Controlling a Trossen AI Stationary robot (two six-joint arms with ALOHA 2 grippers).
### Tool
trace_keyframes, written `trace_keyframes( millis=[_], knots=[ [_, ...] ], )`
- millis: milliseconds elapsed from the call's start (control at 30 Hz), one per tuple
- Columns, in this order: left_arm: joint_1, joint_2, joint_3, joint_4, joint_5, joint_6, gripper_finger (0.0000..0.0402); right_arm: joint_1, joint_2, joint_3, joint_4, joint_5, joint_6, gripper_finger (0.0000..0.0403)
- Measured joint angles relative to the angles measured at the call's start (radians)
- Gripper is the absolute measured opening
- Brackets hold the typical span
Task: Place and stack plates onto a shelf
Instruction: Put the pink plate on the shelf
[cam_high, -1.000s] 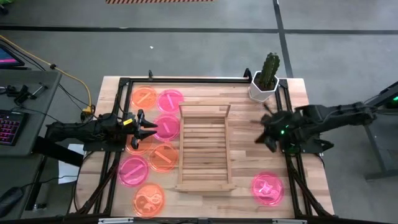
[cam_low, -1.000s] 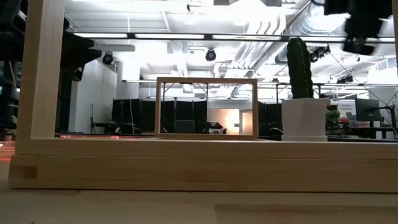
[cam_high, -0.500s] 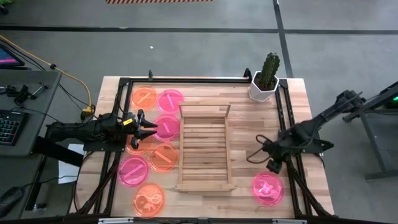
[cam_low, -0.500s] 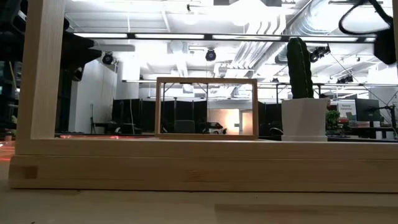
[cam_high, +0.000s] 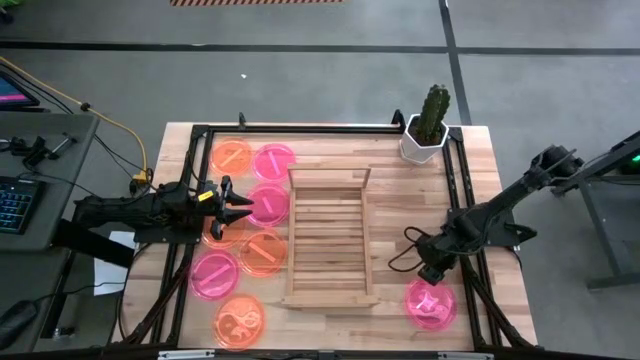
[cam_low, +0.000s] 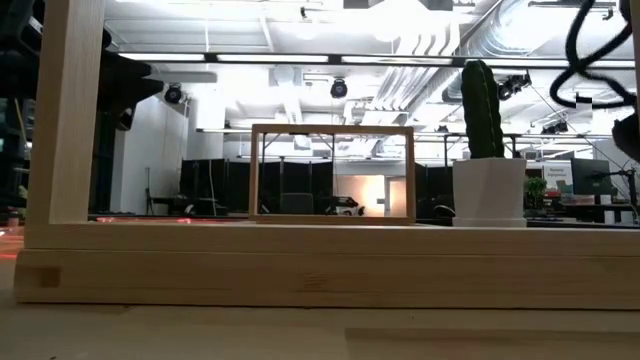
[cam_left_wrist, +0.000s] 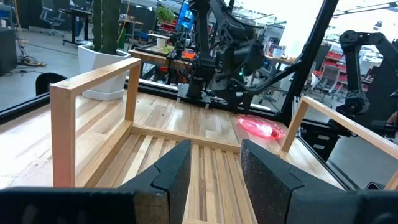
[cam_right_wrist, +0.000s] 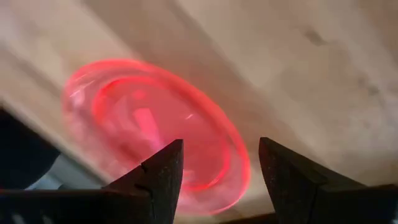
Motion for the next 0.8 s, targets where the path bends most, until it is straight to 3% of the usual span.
trace_keyframes(
  millis=[433, 567, 733, 800],
  knots=[
    [0.000, 0.000, 0.000, 0.000, 0.000, 0.000, 0.0131, 0.000, 0.168, 0.002, 0.089, -0.012, -0.088, 0.0181],
    [0.000, 0.000, 0.000, 0.000, 0.000, 0.000, 0.0131, 0.012, 0.169, 0.002, 0.088, -0.009, -0.110, 0.0129],
    [0.000, 0.000, 0.000, 0.000, 0.000, 0.000, 0.0131, 0.039, 0.170, 0.001, 0.086, 0.002, -0.115, 0.0022],
    [0.000, 0.000, 0.000, 0.000, 0.000, 0.000, 0.0131, 0.046, 0.170, 0.001, 0.091, 0.001, -0.116, 0.0010]
  ],
)
